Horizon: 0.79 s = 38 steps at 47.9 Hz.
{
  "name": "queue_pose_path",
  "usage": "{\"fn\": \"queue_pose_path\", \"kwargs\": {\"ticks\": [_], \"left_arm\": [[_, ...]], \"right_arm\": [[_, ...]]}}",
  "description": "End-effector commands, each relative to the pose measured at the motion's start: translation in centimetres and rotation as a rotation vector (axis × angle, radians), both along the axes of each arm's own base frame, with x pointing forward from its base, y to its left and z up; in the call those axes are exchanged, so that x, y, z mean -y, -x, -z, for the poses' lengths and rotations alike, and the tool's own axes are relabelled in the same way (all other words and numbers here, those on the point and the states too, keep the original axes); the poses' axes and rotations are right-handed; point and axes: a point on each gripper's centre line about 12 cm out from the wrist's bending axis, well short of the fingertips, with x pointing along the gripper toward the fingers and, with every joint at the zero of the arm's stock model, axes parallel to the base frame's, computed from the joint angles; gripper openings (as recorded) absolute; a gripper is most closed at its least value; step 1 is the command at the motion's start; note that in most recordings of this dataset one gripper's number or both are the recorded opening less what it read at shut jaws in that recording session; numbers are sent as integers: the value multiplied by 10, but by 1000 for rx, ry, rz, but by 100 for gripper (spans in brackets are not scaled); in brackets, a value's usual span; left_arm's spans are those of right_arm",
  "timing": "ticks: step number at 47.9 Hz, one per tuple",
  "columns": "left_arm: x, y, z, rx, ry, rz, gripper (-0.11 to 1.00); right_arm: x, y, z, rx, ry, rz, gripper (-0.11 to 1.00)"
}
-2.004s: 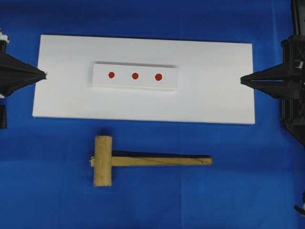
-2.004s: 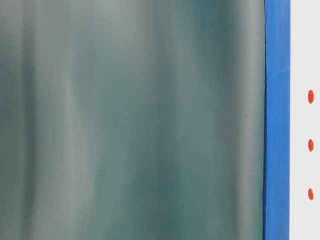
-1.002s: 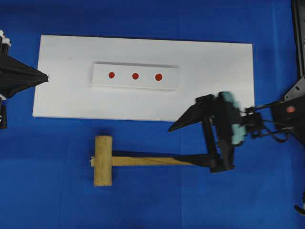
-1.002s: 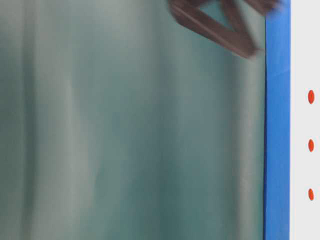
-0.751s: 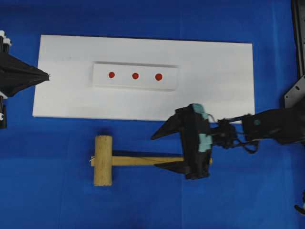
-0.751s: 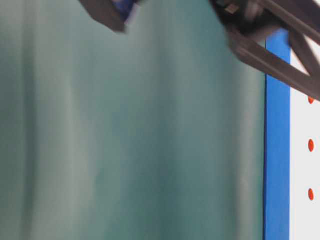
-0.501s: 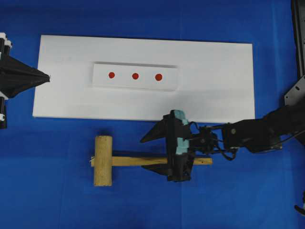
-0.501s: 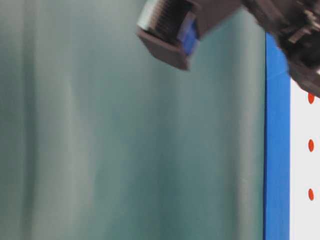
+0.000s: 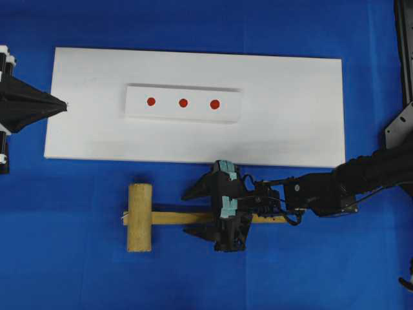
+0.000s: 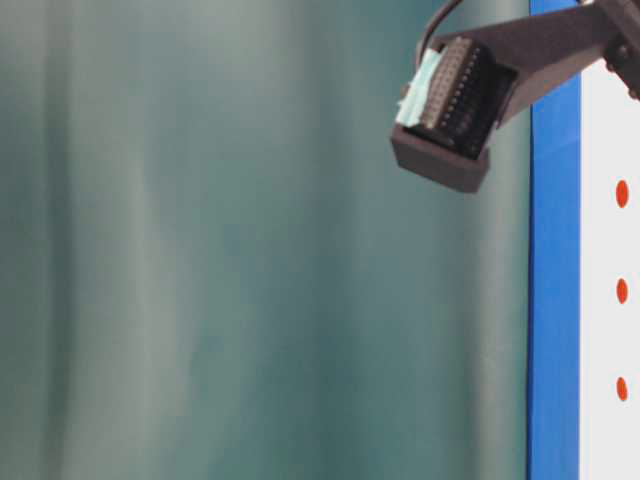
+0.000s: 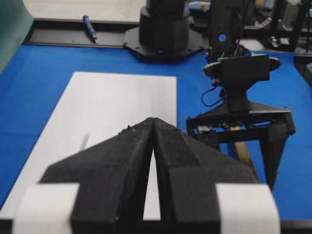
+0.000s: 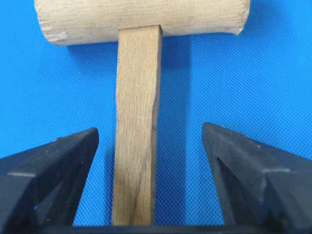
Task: Hit the mark with a hammer.
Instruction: 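Move the right gripper down onto the wooden mallet handle and close, then lift the mallet with the right gripper and carry it over the board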
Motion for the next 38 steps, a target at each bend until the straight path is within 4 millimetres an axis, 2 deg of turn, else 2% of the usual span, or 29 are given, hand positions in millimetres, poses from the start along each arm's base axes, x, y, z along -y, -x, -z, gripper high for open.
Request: {"fn": "queue_pose_path", "kwargs": {"ticks": [1,5,8,11,21,31,38], "left_arm": [[-1,-2,-5,18,2,-5,2],[-2,-1,-5,20,2,-8,2],[-2,-1,-5,20,2,-10,2],[-2,-1,-5,20,2,-11,2],[-2,-1,-4,15,2,-11,2],[-2,-1,-4,14,4,-11,2],[-2,-1,-4,12,4,-11,2]], "right_arm": [[-4,-4,-10,17,0,-13,61],[-5,-3,-11,4,18,-31,34],[-5,-3,-15,-3,27,-41,18],[-6,-4,-20,-6,35,-51,9],[-4,-2,-50,-7,51,-81,10],[11,1,-80,-21,46,-71,10],[20,6,-109,11,43,-67,10]]}}
